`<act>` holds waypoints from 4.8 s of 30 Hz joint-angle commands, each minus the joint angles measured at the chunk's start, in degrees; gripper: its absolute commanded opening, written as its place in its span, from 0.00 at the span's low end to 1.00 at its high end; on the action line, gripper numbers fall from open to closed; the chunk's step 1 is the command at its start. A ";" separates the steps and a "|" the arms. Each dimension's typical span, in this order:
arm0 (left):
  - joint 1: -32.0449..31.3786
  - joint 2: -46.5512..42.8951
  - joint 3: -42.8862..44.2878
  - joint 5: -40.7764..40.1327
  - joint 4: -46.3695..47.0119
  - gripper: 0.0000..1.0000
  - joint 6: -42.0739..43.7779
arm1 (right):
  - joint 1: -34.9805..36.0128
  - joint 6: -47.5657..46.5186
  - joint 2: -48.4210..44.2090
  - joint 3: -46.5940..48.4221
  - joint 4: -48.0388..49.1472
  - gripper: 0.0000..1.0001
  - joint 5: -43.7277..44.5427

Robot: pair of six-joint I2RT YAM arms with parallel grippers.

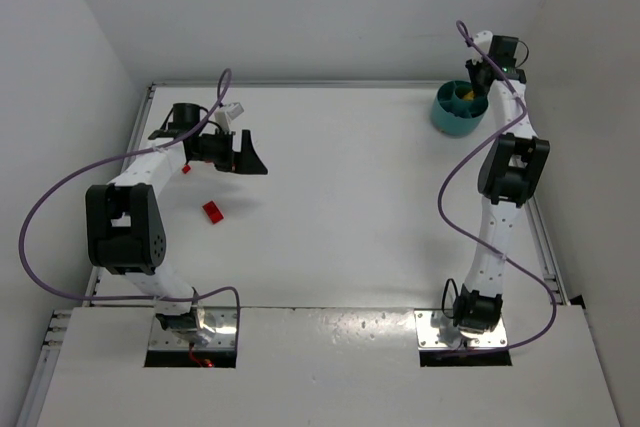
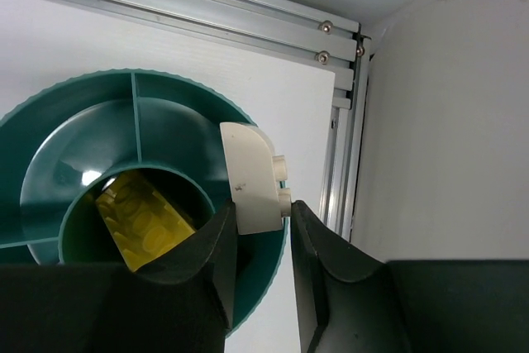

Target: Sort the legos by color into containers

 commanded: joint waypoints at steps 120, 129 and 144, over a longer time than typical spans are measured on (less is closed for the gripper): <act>13.58 -9.73 -7.80 -36.28 -10.67 0.58 15.26 | 25.98 22.27 -36.49 -45.29 -3.55 0.65 -27.33; 9.63 -5.42 -7.80 -38.29 -7.34 0.62 3.92 | 30.81 22.80 -40.96 -53.04 0.59 0.65 -22.76; -1.36 -2.88 -8.24 -54.46 -4.08 0.51 -14.71 | 31.87 23.33 -41.50 -55.33 2.17 0.65 -21.70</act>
